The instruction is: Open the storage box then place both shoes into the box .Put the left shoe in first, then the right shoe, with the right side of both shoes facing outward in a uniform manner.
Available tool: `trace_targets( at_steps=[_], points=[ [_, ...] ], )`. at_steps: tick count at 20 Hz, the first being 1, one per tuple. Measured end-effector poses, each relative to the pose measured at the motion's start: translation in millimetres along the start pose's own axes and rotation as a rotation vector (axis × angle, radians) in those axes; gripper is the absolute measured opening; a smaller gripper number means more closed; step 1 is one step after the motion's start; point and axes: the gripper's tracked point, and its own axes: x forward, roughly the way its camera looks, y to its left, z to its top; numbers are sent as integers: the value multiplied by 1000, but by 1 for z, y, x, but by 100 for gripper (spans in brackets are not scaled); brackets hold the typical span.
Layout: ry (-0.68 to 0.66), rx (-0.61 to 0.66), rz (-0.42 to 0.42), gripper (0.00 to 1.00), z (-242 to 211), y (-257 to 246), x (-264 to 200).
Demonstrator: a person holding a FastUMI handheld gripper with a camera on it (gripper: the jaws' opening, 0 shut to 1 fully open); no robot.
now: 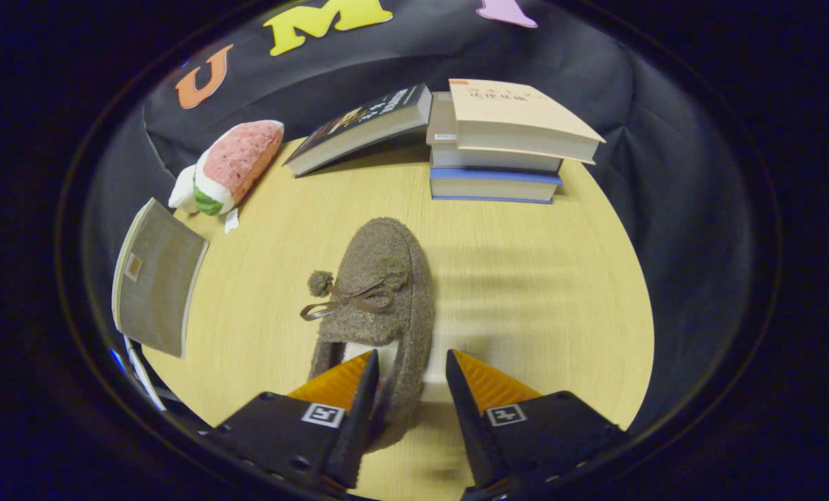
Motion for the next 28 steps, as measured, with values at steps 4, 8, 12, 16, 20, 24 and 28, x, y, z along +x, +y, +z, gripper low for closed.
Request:
trace_targets(
  at_steps=[4, 8, 12, 16, 20, 24, 28],
  points=[
    [43, 45, 9, 21, -3, 0, 5],
    [44, 137, 14, 1, -4, 1, 3],
    [40, 201, 35, 0, -8, 16, -18],
    [-19, 239, 67, 0, 7, 53, -55],
    [-113, 259, 81, 0, 33, 109, -100],
    [-181, 270, 132, 0, 61, 186, -143],
    [-238, 243, 173, 0, 90, 273, -169]
  ],
)
